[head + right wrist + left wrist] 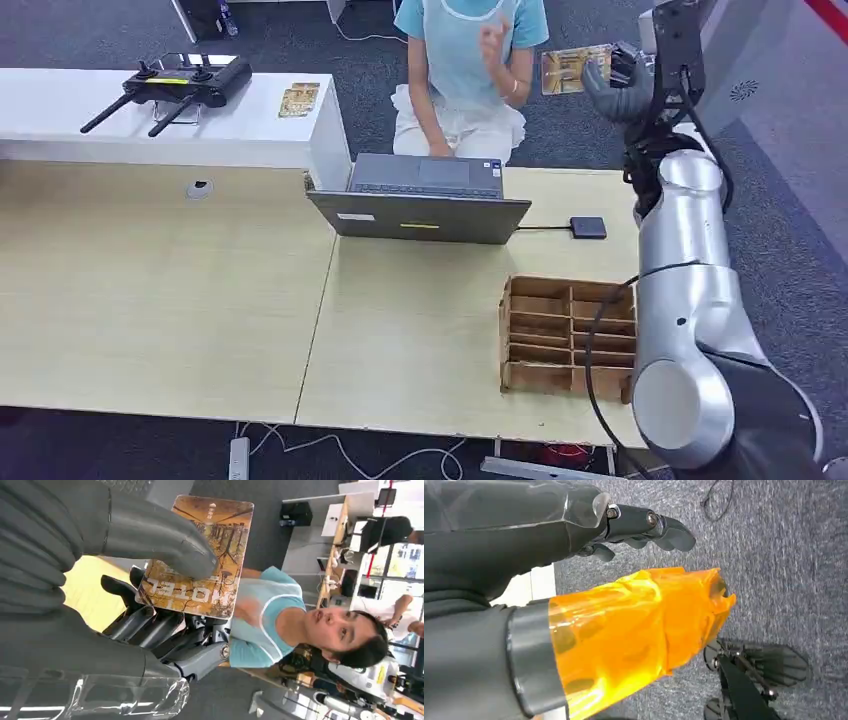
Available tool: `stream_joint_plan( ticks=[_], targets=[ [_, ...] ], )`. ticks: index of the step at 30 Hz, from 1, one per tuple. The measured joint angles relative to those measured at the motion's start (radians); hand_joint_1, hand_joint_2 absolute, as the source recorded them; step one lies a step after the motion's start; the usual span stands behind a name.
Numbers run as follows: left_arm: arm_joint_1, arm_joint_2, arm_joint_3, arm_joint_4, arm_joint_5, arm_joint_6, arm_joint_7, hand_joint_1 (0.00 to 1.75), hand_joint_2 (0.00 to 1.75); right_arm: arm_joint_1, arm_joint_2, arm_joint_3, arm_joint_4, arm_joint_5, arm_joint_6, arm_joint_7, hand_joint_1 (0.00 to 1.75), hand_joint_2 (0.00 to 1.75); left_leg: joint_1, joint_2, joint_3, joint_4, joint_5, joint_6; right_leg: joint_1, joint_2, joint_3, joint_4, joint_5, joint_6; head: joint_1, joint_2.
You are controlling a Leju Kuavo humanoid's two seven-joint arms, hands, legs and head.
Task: Pass the card to the sensor for recognition and then transmit it.
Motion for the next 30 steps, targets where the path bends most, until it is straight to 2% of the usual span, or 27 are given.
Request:
stream_joint_plan(
  ticks=[7, 18, 24, 30],
  targets=[
    [0.0, 0.029, 0.0, 0.0, -0.05, 0.005, -0.001, 0.0, 0.0, 0.035, -0.002, 0.0, 0.009, -0.095, 0.003, -0.026, 1.75, 1.75, 0.0, 0.0, 0.0, 0.0, 0.0, 0.0, 0.0, 0.0, 0.0, 0.0, 0.0, 0.0, 0.0, 0.0],
    [0.002, 0.045, 0.0, 0.0, -0.037, 0.005, -0.001, 0.0, 0.0, 0.05, -0.038, 0.018, 0.017, -0.131, 0.002, -0.038, 1.75, 1.75, 0.0, 0.0, 0.0, 0.0, 0.0, 0.0, 0.0, 0.0, 0.0, 0.0, 0.0, 0.0, 0.0, 0.0],
    [0.004, 0.042, 0.001, 0.0, -0.001, 0.001, -0.013, 0.0, 0.0, 0.061, -0.096, 0.028, 0.024, -0.171, 0.04, -0.056, 1.75, 1.75, 0.0, -0.002, 0.0, 0.0, 0.0, 0.0, 0.0, -0.002, 0.0, -0.001, 0.0, 0.0, 0.0, 0.0],
    [0.011, 0.03, 0.002, 0.0, 0.009, -0.002, -0.035, 0.0, 0.0, 0.094, -0.206, 0.031, 0.064, -0.242, 0.087, -0.078, 1.75, 1.75, 0.0, -0.002, -0.001, 0.0, 0.0, 0.0, 0.0, -0.002, 0.0, -0.002, 0.0, 0.0, 0.0, 0.0]
  ],
)
